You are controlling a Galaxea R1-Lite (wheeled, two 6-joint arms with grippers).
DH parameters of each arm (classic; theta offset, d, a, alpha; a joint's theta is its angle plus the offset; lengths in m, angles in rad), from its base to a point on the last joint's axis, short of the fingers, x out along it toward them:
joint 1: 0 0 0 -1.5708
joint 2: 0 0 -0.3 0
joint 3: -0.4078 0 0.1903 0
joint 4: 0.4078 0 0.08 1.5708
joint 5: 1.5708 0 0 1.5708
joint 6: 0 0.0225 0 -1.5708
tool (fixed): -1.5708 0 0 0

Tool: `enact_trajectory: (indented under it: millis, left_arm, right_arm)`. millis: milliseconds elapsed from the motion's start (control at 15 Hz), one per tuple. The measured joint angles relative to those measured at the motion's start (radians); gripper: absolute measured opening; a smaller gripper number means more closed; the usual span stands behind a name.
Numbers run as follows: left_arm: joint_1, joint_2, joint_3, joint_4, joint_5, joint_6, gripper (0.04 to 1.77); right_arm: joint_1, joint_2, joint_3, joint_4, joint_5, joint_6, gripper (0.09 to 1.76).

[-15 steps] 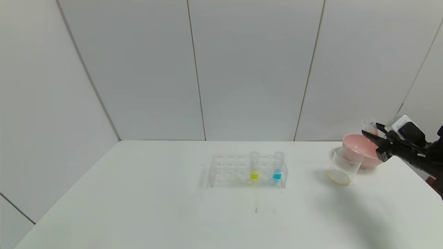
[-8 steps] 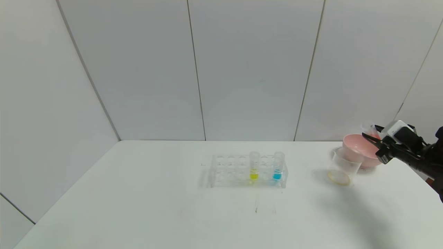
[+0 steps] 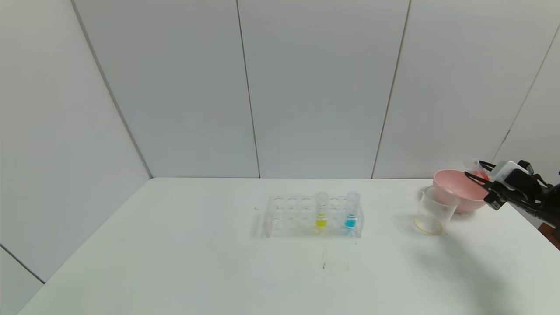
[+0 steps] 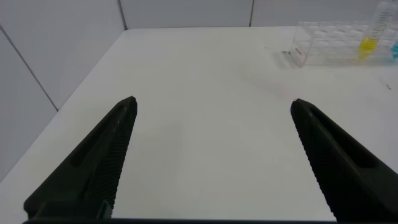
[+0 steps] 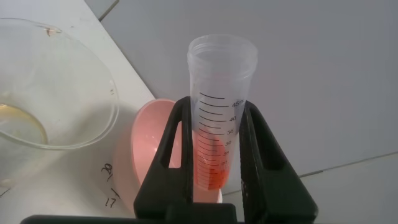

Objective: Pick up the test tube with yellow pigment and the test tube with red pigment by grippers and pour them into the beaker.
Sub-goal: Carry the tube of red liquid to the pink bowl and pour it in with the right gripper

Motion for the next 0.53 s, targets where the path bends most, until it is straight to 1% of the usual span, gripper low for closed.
enact_trajectory:
  millis: [400,533]
  left_arm:
    - [0.0,0.0,0.0,0.0,0.0,0.0,1.76]
    - [0.0,0.0,0.0,0.0,0.0,0.0,1.76]
  right_arm:
    - [0.003,0.005,0.003,0.001,0.013,-0.137,0.49]
    - [0.013,0.006,0.007,0.001,0.013,-0.154,0.49]
